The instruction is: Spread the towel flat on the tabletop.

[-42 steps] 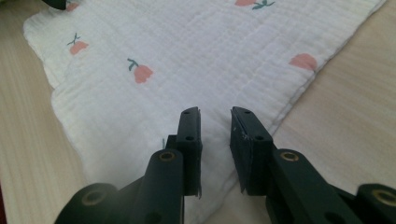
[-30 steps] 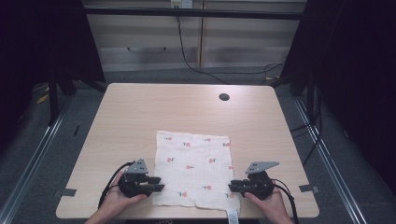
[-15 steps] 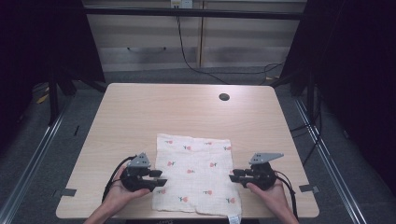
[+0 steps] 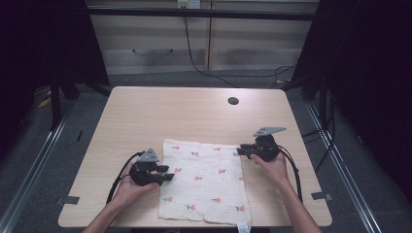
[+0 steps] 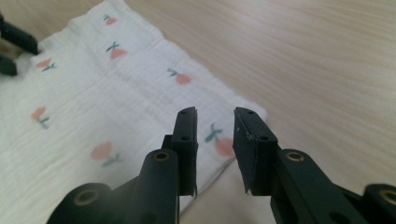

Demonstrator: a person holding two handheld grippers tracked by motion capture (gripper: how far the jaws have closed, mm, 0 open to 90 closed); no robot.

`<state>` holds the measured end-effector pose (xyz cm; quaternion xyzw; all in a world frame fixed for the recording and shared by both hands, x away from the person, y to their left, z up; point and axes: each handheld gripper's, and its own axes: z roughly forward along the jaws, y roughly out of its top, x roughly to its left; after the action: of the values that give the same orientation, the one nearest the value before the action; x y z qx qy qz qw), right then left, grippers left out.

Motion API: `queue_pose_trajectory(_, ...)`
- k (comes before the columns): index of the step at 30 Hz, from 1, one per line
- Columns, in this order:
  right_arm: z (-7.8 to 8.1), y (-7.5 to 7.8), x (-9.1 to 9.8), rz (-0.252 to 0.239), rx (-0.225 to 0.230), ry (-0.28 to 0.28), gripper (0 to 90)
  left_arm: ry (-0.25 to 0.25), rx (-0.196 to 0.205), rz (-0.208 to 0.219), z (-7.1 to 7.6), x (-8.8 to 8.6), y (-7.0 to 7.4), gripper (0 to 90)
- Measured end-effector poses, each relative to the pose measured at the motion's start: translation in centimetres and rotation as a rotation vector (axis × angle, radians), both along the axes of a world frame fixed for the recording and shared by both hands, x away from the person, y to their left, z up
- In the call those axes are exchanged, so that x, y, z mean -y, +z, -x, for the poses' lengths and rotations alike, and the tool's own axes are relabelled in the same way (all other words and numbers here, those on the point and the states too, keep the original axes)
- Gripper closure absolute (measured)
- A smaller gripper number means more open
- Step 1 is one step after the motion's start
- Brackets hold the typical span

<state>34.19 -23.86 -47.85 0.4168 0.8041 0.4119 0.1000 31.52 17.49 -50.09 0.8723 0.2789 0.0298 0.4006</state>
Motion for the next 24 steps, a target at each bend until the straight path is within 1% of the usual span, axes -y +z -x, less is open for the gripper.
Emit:
queue_pose_trajectory(1,-0.6,-0.3,0.0,0.002,-0.004,-0.014,70.8,0.001,-0.006,0.003,-0.1,-0.1,0.0,57.6)
queue_pose_trajectory(2,-1.1,-0.5,0.0,0.007,-0.007,-0.014,70.4,0.002,-0.003,0.006,-0.1,-0.2,-0.1,57.6)
queue_pose_trajectory(4,-2.1,-0.9,0.0,0.037,-0.015,-0.039,69.1,0.006,0.011,-0.001,0.0,-0.2,-0.1,58.2)
queue_pose_trajectory(6,-2.9,-1.4,0.2,-0.006,-0.032,-0.045,68.0,0.002,0.012,-0.001,0.0,-0.2,-0.1,58.4)
queue_pose_trajectory(7,-3.1,-1.7,0.1,-0.002,-0.033,-0.052,67.6,0.002,0.013,0.001,0.0,-0.3,-0.1,58.4)
queue_pose_trajectory(8,-3.1,-1.7,0.1,-0.002,-0.033,-0.052,67.6,0.002,0.013,0.001,0.0,-0.3,-0.1,58.4)
queue_pose_trajectory(9,-3.4,-2.1,-0.3,0.022,-0.043,-0.046,66.8,0.001,0.014,0.002,0.0,-0.3,-0.1,58.4)
queue_pose_trajectory(10,-3.4,-2.3,-0.4,0.029,-0.039,-0.040,66.4,0.003,0.014,0.003,0.0,-0.3,-0.1,58.4)
queue_pose_trajectory(12,-3.5,-2.4,-0.6,0.039,-0.047,-0.045,66.2,0.002,0.016,0.004,-0.1,-0.4,-0.2,58.5)
queue_pose_trajectory(14,-3.6,-2.5,-0.7,0.034,-0.043,-0.045,66.9,0.000,0.018,0.005,0.0,-0.4,-0.2,58.4)
queue_pose_trajectory(16,-3.6,-2.5,-0.8,0.042,-0.045,-0.048,67.3,0.003,0.018,0.007,0.0,-0.4,-0.2,58.5)
queue_pose_trajectory(18,-3.6,-2.7,-0.9,0.040,-0.050,-0.032,68.3,0.006,0.022,0.012,0.0,-0.4,-0.3,58.8)
queue_pose_trajectory(19,-3.5,-2.7,-1.0,0.049,-0.048,-0.031,70.4,0.011,0.020,0.017,0.0,-0.4,-0.3,58.8)
queue_pose_trajectory(21,-3.5,-2.7,-1.1,0.049,-0.055,-0.029,76.6,0.012,0.018,0.018,-0.1,-0.5,-0.3,58.8)
queue_pose_trajectory(23,-3.5,-2.7,-1.0,0.041,-0.053,-0.034,84.1,0.013,0.020,0.016,0.0,-0.5,-0.3,58.8)
queue_pose_trajectory(24,-3.4,-2.7,-1.0,0.032,-0.055,-0.044,85.6,0.012,0.023,0.016,0.0,-0.4,-0.3,58.8)
